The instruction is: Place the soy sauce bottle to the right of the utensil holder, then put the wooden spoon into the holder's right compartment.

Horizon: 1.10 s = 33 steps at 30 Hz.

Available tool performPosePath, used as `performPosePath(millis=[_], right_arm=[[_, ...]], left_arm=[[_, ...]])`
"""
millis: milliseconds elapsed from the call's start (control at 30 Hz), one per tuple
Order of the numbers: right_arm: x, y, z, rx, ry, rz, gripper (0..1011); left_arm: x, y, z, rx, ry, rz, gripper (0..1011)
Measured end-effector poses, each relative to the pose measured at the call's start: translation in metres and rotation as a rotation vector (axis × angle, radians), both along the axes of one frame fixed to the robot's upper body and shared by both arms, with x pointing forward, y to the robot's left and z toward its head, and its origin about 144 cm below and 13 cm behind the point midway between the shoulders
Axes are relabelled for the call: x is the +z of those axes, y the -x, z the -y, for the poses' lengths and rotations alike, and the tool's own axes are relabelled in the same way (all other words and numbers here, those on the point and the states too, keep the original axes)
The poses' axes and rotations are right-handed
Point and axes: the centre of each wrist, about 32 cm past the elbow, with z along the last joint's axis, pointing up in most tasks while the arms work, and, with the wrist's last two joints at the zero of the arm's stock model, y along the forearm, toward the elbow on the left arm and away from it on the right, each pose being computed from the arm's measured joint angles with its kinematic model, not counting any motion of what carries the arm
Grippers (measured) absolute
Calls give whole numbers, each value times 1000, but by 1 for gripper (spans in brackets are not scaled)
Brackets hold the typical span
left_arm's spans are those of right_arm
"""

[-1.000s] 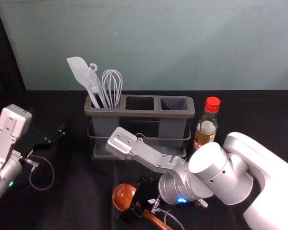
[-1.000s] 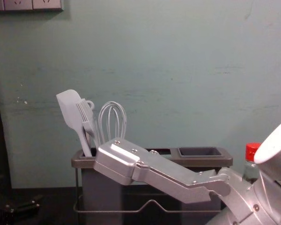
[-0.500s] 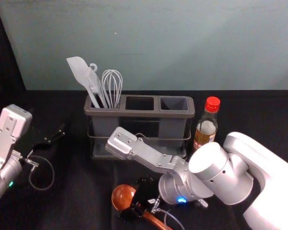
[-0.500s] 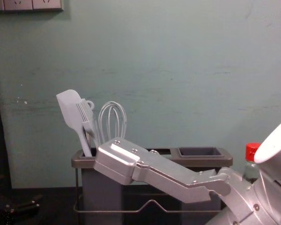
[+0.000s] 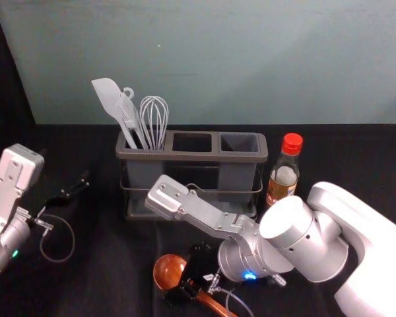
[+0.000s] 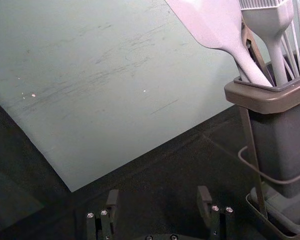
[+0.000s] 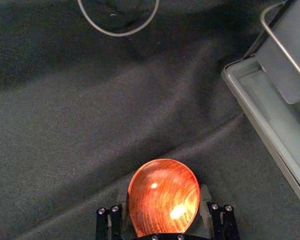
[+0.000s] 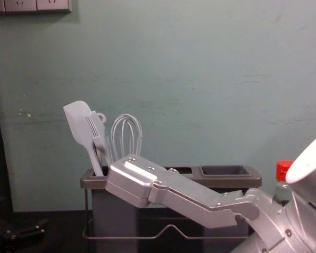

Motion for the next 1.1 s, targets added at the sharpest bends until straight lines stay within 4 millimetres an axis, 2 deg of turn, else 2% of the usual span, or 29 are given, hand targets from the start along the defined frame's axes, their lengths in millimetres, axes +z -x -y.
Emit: performPosePath(millis=[233, 433, 833, 1100], right_arm=[[9, 25, -4, -42, 13, 155, 840], [16, 39, 1, -49, -44, 244, 840], [30, 69, 30, -40, -270, 452, 841], [31, 75, 48, -51, -372, 545, 840]], left_arm=[[0, 0, 0, 0, 0, 0, 1011], [0, 0, 0, 0, 0, 0, 1011], [0, 0, 0, 0, 0, 0, 1011], [0, 0, 0, 0, 0, 0, 1012]])
